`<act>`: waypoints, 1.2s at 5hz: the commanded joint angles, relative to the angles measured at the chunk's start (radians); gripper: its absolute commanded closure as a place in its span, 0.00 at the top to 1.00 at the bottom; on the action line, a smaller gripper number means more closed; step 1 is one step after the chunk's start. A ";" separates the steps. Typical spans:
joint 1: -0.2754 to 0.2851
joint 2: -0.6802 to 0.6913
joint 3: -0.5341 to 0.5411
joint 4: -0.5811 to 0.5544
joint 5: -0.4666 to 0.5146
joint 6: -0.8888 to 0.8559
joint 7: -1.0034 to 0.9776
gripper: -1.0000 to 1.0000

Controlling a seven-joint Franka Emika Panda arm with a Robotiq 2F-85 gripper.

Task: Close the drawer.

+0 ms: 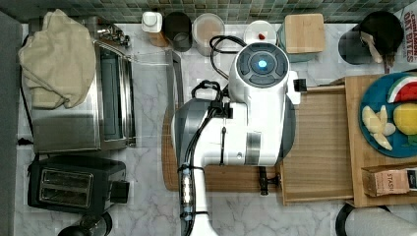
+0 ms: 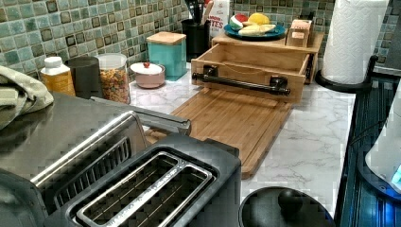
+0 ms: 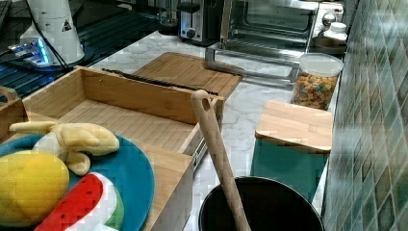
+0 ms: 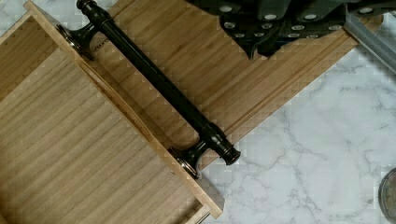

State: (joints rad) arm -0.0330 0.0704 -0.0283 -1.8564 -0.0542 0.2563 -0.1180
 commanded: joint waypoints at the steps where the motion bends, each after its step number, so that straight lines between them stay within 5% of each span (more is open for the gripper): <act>1: -0.019 -0.036 -0.002 -0.083 0.027 0.075 -0.271 0.00; 2: -0.001 -0.073 0.018 -0.177 -0.018 0.162 -0.479 0.00; 6: 0.048 -0.036 0.047 -0.407 -0.068 0.391 -0.572 0.00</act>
State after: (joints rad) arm -0.0275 0.0537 -0.0104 -2.2461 -0.1154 0.6558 -0.6411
